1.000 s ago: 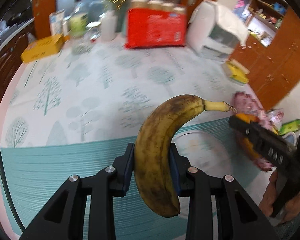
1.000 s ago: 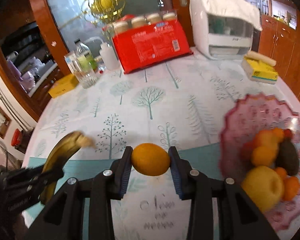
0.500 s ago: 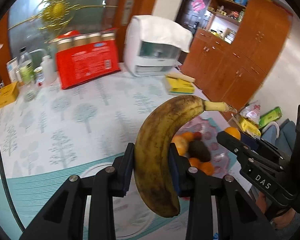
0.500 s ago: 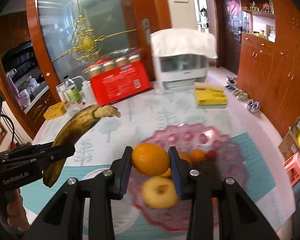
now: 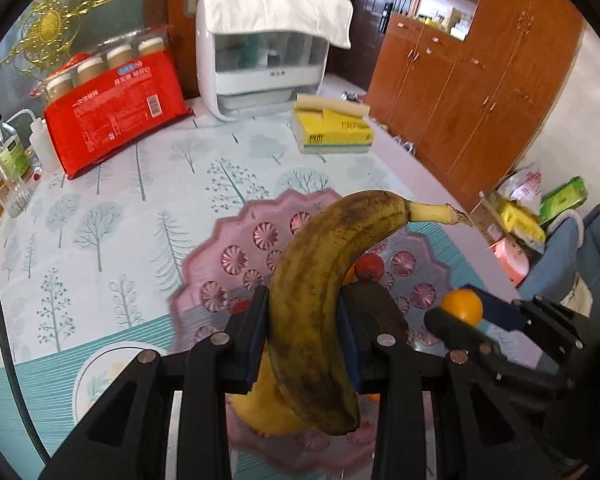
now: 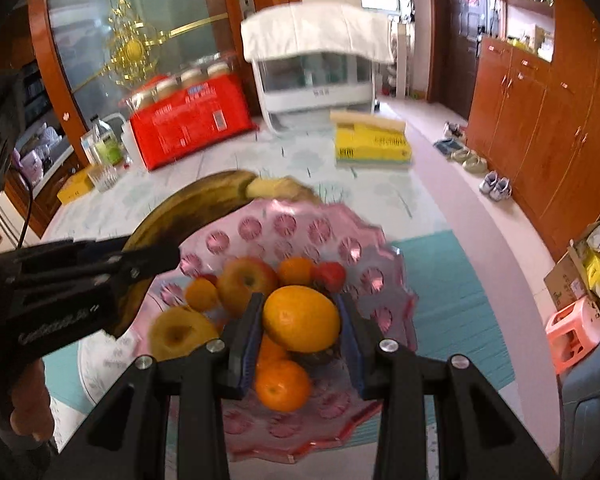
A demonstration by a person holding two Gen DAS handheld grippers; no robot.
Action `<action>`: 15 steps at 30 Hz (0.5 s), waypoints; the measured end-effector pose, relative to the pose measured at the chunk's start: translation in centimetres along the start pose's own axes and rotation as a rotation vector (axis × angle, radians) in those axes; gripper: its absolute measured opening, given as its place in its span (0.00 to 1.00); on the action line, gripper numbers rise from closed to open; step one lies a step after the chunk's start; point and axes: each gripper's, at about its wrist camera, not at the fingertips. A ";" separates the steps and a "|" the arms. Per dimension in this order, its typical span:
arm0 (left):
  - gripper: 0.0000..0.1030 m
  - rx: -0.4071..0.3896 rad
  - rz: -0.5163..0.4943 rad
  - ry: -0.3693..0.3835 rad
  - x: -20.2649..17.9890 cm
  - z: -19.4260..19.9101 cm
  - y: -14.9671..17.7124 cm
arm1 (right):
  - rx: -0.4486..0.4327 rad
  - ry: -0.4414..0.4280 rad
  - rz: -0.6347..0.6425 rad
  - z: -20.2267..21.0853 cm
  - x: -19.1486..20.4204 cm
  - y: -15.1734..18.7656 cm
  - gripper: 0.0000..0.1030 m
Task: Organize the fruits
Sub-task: 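Carry banana and mandarin over the pink bowl and open both tools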
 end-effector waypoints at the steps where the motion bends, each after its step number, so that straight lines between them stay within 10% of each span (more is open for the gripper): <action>1: 0.30 0.010 -0.011 -0.016 -0.2 -0.8 0.0 | 0.020 -0.003 0.000 -0.6 -0.3 0.4 0.36; 15: 0.32 0.094 -0.061 -0.103 -1.4 -5.8 0.8 | 0.140 -0.053 0.019 -5.3 -0.5 1.8 0.36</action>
Point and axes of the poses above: each gripper's, at about its wrist camera, not at the fingertips, and z roughly against the way its jaws point, x to its left, y to its underside, and after that the axes turned 7 degrees about -x, right-handed
